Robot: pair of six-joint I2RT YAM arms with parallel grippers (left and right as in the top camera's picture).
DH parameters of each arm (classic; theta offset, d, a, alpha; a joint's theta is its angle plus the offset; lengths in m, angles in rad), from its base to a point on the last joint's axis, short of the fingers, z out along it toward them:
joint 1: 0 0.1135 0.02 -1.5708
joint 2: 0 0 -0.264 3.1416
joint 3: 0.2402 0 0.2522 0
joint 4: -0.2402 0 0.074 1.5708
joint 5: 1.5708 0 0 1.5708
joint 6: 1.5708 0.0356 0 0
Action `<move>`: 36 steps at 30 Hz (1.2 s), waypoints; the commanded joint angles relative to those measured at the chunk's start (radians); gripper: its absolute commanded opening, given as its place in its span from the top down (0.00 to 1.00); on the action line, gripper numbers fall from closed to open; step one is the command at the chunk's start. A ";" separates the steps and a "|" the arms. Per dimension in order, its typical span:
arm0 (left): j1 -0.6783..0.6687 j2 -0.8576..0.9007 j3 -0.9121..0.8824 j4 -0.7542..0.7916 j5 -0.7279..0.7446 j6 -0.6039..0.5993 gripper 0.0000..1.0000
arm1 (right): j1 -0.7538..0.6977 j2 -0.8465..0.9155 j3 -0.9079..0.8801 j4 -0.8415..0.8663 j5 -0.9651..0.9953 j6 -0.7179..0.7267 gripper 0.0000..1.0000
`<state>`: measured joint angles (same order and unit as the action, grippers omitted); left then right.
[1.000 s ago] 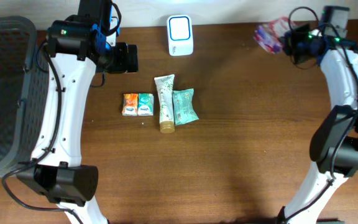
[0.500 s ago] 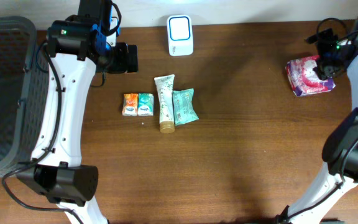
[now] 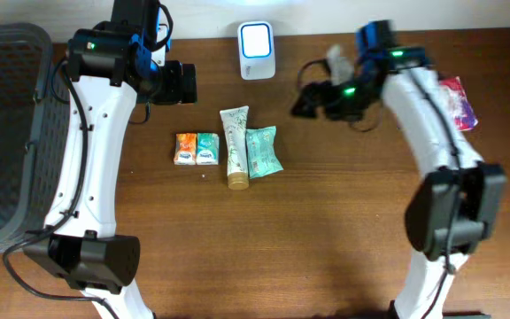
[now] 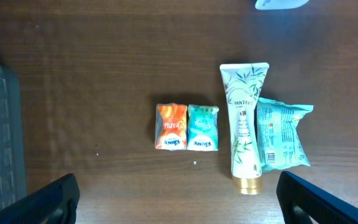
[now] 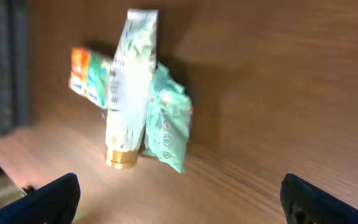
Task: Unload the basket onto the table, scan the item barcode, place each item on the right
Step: 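Move the right gripper left and grasp the green wipes packet, then lift the green packet up to the scanner with the right gripper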
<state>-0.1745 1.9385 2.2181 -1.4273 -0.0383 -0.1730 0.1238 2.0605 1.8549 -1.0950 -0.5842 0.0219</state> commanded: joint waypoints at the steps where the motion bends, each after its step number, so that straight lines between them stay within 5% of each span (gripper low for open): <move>1: 0.005 -0.003 0.008 0.000 -0.007 0.002 0.01 | 0.082 0.074 -0.005 0.032 0.070 -0.033 0.08; 3: 0.005 -0.003 0.008 0.000 -0.007 0.002 0.01 | 0.107 0.109 -0.005 0.040 0.070 -0.034 0.22; 14: 0.005 -0.003 0.008 0.000 -0.007 0.002 0.01 | 0.184 0.293 -0.005 0.138 -0.010 -0.032 0.23; 18: 0.005 -0.003 0.008 0.000 -0.007 0.002 0.01 | 0.185 0.308 -0.006 0.195 -0.012 0.018 0.45; 22: 0.005 -0.003 0.008 0.000 -0.007 0.002 0.01 | 0.190 0.317 -0.006 0.219 -0.044 0.024 0.52; 27: 0.005 -0.003 0.008 0.000 -0.007 0.002 0.01 | 0.212 0.336 -0.005 0.221 -0.045 0.043 0.96; 36: 0.005 -0.003 0.008 0.000 -0.007 0.002 0.01 | 0.043 0.208 0.250 0.100 -0.538 0.072 0.96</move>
<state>-0.1745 1.9385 2.2181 -1.4284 -0.0383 -0.1730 0.2127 2.3505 2.0315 -0.9802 -0.9028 0.0944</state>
